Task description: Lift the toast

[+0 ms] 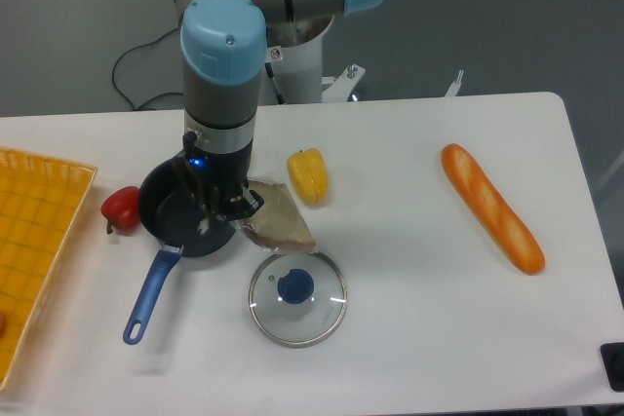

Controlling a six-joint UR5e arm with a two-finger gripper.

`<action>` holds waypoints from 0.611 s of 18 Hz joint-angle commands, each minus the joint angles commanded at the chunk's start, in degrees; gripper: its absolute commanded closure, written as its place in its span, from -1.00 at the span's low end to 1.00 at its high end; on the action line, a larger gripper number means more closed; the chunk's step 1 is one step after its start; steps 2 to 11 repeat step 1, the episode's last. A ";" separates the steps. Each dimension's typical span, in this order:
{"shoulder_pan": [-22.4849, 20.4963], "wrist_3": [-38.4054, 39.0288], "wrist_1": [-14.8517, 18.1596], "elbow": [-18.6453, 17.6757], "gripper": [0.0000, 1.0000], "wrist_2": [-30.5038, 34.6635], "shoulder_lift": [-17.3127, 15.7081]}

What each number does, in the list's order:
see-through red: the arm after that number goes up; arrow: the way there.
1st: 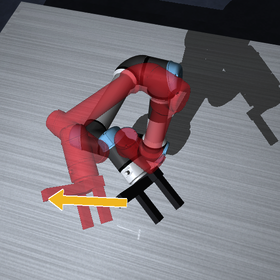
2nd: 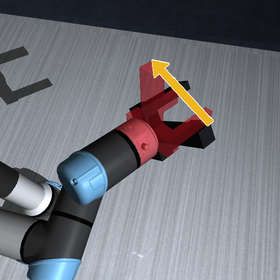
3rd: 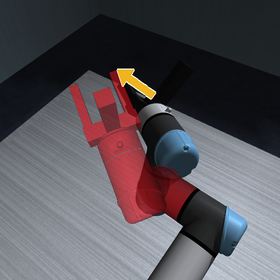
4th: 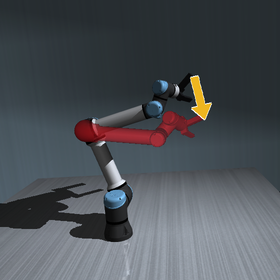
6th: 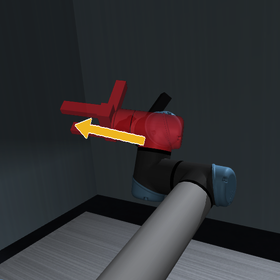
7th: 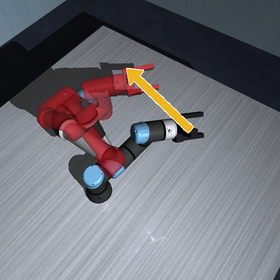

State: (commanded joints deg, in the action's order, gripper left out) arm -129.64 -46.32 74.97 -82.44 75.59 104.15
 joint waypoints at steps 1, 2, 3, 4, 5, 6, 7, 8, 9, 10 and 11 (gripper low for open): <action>0.00 -0.09 0.00 -0.09 1.00 0.00 0.00; 0.00 -0.09 0.00 -0.09 1.00 0.00 0.00; 0.00 -0.09 0.00 -0.09 1.00 0.00 0.00; 0.00 -0.09 0.00 -0.09 1.00 0.00 0.00; 0.00 -0.09 0.00 -0.09 1.00 0.00 0.00; 0.00 -0.09 0.00 -0.09 1.00 0.00 0.00; 0.00 -0.09 0.00 -0.09 1.00 0.00 0.00; 0.00 -0.09 0.00 -0.09 1.00 0.00 0.00; 0.00 -0.09 0.00 -0.09 1.00 0.00 0.00; 0.00 -0.09 0.00 -0.09 1.00 0.00 0.00; 0.00 -0.09 0.00 -0.09 1.00 0.00 0.00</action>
